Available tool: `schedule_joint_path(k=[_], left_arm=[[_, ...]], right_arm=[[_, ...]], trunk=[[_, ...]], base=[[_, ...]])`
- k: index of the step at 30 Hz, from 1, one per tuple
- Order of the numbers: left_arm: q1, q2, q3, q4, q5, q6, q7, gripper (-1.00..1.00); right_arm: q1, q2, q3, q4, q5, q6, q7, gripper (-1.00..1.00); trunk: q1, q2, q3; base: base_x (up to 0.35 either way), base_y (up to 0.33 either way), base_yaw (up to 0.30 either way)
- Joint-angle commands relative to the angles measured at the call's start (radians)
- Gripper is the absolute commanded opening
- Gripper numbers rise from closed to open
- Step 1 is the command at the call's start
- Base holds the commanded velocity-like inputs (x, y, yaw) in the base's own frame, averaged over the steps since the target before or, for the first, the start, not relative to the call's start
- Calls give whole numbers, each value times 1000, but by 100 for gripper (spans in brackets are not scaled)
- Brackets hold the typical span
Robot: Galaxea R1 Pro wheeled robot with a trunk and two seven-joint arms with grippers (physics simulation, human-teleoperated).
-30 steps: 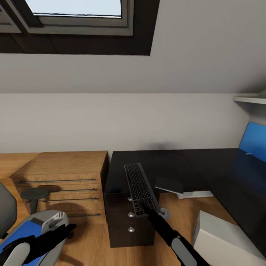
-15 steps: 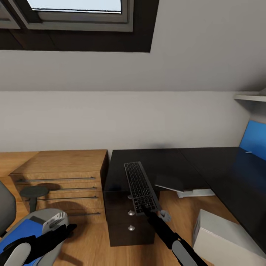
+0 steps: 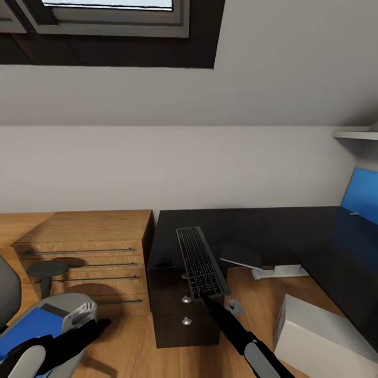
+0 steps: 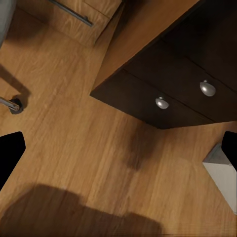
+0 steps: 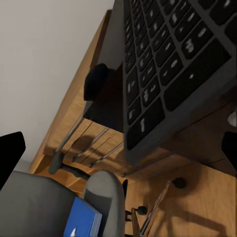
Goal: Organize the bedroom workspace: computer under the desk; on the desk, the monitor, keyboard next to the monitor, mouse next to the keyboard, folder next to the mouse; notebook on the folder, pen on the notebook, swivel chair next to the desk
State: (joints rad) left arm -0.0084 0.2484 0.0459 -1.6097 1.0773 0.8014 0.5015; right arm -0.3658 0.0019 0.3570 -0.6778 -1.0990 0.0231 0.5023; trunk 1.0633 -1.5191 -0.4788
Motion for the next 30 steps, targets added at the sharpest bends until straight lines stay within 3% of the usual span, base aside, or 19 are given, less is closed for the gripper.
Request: schedule_joint_path(k=[1,24,30], left_arm=[[-1,0,-4,-1,10,2,9,100],[-1,0,-9,-2,9,-1,9,100],[-1,0,-25,-2,9,0,9,100]], right_arm=[[-1,0,1,1,-10,2,3,100],[-1,-3,-3,1,-9,0,18,100],[-1,-29,-17,0,-10,1,52,100]], trunk=[[4,-8,-4],[92,-169,-76],[96,-176,-80]], base=[[0,0,0],[0,0,0],[0,0,0]])
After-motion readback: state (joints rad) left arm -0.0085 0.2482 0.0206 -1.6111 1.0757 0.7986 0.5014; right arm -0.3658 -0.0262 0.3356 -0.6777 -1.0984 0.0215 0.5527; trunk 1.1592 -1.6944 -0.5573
